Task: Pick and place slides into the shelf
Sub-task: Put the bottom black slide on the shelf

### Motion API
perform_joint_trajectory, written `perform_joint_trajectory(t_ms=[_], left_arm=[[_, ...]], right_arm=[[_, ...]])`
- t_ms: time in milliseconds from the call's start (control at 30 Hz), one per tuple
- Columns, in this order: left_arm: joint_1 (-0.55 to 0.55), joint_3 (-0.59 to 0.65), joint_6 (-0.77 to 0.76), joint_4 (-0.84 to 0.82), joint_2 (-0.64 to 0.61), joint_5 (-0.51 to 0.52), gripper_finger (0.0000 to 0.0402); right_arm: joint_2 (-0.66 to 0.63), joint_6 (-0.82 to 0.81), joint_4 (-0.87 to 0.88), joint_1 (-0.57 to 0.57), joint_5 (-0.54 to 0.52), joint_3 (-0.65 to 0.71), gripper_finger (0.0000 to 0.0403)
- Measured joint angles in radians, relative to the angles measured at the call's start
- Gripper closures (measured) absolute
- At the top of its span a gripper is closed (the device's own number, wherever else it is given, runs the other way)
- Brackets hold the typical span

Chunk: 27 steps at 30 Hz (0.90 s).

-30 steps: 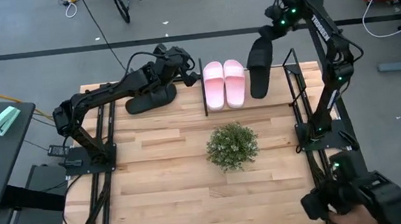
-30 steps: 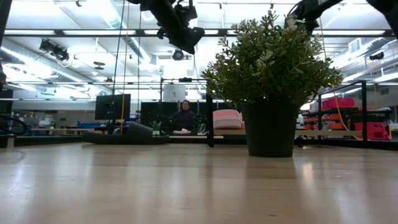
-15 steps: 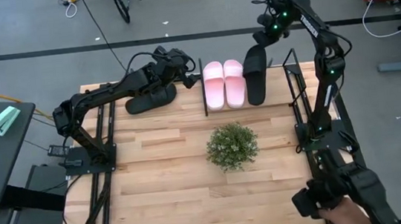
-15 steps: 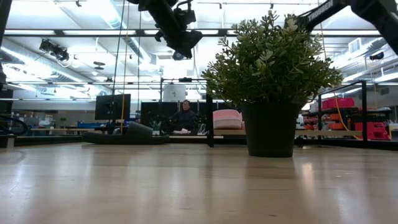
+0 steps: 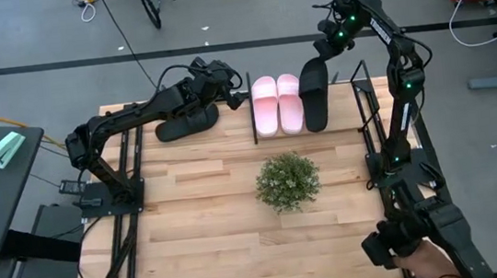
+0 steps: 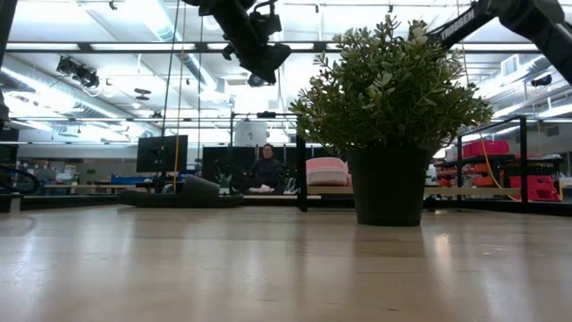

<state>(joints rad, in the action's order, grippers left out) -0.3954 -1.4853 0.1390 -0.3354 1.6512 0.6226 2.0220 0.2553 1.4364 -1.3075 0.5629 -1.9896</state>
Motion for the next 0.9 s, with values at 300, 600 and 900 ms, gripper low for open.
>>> perform_joint_trajectory(t_ms=[300, 600, 900], left_arm=[[0.000, 0.000, 0.000, 0.001, 0.000, 0.000, 0.0343], [0.000, 0.000, 0.000, 0.002, 0.000, 0.000, 0.0349], [-0.001, 0.000, -0.024, 0.006, 0.000, 0.000, 0.0350]], right_arm=[[0.004, 0.008, -0.035, 0.001, -0.002, 0.000, 0.0359], [0.018, 0.008, -0.047, 0.001, -0.031, 0.000, 0.0359], [0.019, 0.009, -0.050, 0.002, -0.067, 0.000, 0.0359]])
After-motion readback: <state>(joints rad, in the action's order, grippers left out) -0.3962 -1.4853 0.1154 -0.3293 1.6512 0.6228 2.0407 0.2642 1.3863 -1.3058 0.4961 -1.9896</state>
